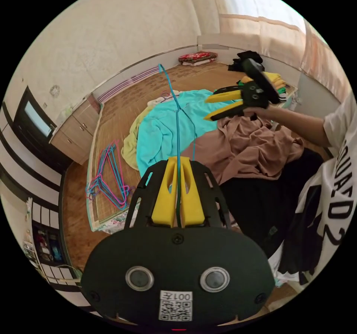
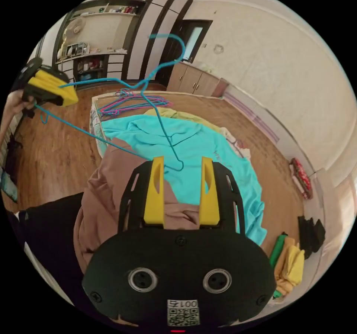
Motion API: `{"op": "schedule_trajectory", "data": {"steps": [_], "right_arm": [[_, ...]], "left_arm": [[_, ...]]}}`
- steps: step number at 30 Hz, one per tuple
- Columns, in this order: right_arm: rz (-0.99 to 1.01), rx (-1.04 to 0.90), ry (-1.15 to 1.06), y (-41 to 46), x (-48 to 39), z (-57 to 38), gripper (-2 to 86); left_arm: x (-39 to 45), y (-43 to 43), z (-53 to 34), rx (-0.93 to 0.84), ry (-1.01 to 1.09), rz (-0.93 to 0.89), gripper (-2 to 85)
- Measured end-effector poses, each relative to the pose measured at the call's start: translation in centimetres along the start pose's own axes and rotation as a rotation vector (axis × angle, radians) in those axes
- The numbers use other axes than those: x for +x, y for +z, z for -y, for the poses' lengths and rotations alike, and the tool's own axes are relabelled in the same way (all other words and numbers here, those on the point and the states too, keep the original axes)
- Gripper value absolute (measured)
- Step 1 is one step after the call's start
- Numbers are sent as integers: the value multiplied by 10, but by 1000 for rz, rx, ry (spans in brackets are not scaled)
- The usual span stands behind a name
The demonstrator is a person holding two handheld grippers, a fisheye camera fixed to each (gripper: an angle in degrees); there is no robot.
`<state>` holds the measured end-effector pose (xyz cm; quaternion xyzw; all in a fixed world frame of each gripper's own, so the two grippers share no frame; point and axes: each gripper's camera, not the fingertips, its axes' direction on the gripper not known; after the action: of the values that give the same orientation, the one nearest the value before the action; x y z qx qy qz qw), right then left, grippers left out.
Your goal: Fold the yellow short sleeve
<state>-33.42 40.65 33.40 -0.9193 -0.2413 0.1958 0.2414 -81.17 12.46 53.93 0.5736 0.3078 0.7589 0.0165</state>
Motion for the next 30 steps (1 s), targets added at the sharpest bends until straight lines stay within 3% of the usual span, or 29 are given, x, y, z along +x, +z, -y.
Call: {"op": "schedule_trajectory", "data": {"steps": [6, 10, 17, 24, 30], "right_arm": [[221, 4, 3, 55, 22, 32, 108], [244, 8, -19, 66, 18, 70, 74], [0, 102, -202, 63, -6, 189, 67], [-230, -82, -528, 178, -76, 328, 51], [-281, -194, -595, 259, -118, 364, 39]], "left_arm": [[-28, -5, -29, 41, 27, 16, -10], [-70, -8, -50, 109, -76, 13, -10], [-191, 6, -78, 193, -439, 91, -10], [-326, 91, -103, 174, -847, 74, -9], [-385, 145, -110, 120, -977, 74, -9]]}}
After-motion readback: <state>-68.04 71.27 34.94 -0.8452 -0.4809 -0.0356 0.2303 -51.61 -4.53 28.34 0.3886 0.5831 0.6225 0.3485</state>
